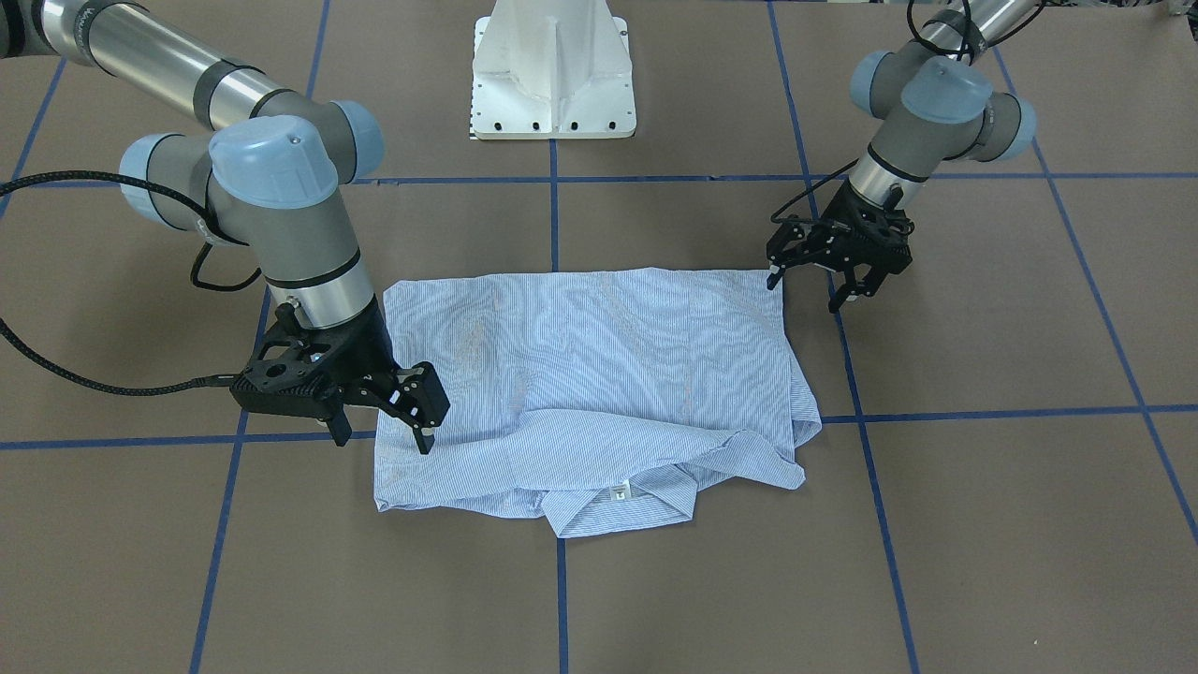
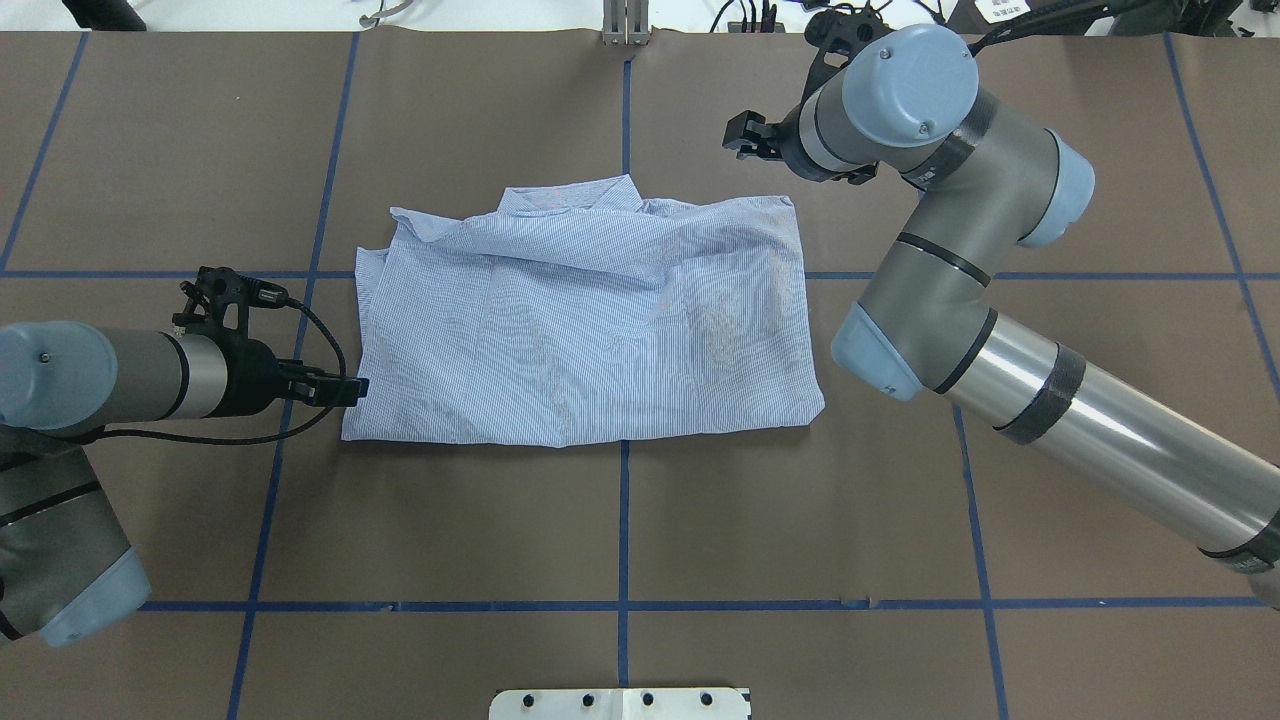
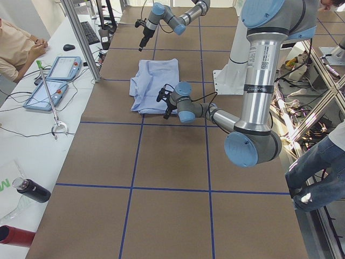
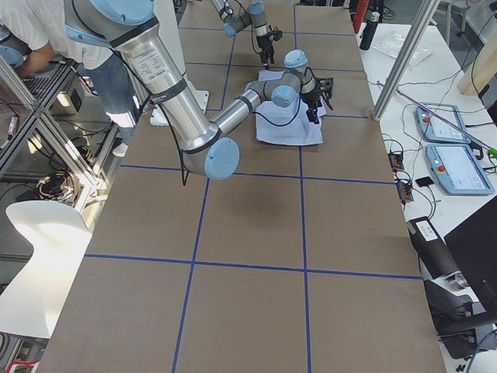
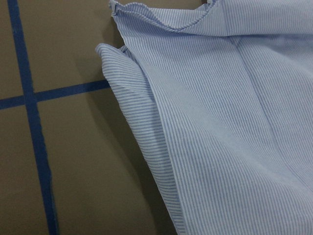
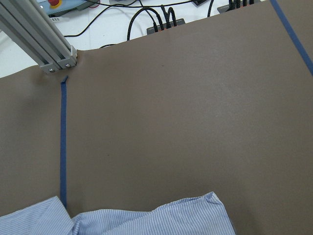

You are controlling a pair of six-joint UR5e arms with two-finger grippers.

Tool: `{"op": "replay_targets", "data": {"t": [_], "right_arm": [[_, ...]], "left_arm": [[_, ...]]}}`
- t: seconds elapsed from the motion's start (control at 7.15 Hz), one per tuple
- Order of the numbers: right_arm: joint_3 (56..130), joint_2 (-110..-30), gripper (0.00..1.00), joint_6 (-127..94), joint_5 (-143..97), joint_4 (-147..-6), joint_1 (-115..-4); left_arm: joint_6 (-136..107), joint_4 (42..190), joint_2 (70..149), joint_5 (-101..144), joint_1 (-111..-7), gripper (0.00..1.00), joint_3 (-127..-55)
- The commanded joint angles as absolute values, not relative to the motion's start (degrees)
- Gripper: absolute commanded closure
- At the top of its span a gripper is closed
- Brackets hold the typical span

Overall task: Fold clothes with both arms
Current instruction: 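Lower the left gripper to the shirt side nearest it and grasp it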

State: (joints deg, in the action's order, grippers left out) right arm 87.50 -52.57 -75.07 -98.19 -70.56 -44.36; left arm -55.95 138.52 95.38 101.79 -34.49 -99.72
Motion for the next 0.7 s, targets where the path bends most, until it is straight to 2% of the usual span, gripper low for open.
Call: {"op": "replay_targets", "data": {"t": [0.0, 0.28, 0.56], "right_arm": [[87.7, -52.7, 0.0, -75.5, -98.1, -70.6, -43.9], [88.2, -53.3, 0.0, -75.5, -98.1, -70.5, -43.9], [88.4, -53.4, 0.0, -75.6, -98.1, -70.5, -43.9]], "left_arm": [[-61.1, 137.8, 95.5, 100.0, -31.8, 0.21, -100.3], [-61.5, 137.8, 95.6, 99.3, -29.6, 0.27, -101.1], [-63.2, 137.8, 95.5, 98.8, -28.5, 0.43, -101.1]]}}
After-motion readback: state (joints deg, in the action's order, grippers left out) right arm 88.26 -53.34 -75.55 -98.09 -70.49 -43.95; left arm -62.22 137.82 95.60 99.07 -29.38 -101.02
